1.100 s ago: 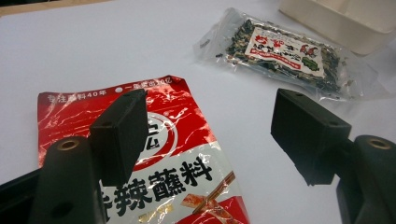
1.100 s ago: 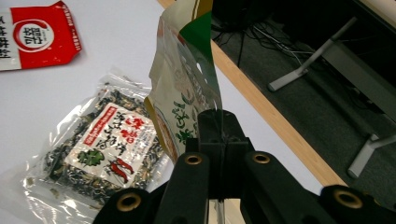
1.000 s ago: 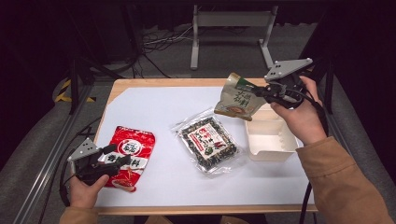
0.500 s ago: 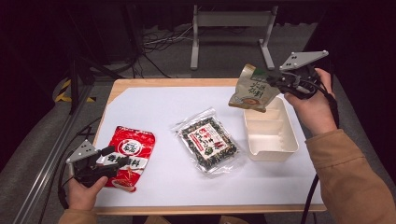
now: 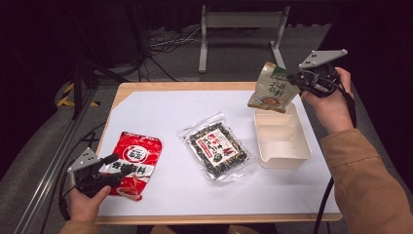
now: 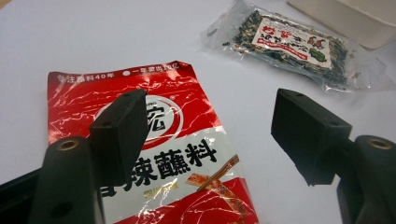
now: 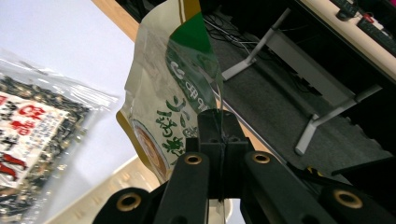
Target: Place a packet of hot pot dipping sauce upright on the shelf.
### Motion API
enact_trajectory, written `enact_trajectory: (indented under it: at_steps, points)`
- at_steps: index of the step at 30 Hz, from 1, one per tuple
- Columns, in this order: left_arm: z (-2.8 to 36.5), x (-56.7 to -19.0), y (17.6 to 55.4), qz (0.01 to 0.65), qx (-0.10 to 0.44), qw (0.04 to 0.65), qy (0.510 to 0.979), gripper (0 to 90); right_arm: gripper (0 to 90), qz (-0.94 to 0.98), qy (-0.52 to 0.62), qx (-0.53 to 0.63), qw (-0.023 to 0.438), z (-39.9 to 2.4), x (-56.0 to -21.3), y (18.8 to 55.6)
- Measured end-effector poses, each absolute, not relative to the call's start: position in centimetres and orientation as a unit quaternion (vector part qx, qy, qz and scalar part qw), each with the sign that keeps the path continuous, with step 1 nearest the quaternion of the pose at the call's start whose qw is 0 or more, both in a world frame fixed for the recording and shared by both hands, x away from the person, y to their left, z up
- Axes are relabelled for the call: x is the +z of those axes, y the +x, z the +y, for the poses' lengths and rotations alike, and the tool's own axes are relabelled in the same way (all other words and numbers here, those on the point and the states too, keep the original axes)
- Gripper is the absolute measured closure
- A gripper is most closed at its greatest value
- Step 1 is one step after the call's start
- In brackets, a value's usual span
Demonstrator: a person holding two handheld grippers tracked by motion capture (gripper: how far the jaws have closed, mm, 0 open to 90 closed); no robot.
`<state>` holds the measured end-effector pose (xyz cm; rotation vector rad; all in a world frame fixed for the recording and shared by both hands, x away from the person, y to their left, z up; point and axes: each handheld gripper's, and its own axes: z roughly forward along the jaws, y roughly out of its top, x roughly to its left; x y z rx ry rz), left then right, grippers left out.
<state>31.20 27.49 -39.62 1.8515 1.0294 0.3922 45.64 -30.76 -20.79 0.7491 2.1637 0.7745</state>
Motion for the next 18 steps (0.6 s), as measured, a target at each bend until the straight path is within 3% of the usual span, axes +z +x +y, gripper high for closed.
enact_trajectory:
  at_steps: [18]
  points:
    - [28.4, -40.0, 30.0, 0.438, 0.165, 0.467, 0.750, 27.8, 89.9, 0.833, 0.322, 0.281, 0.352, -32.9, -23.1, 48.6]
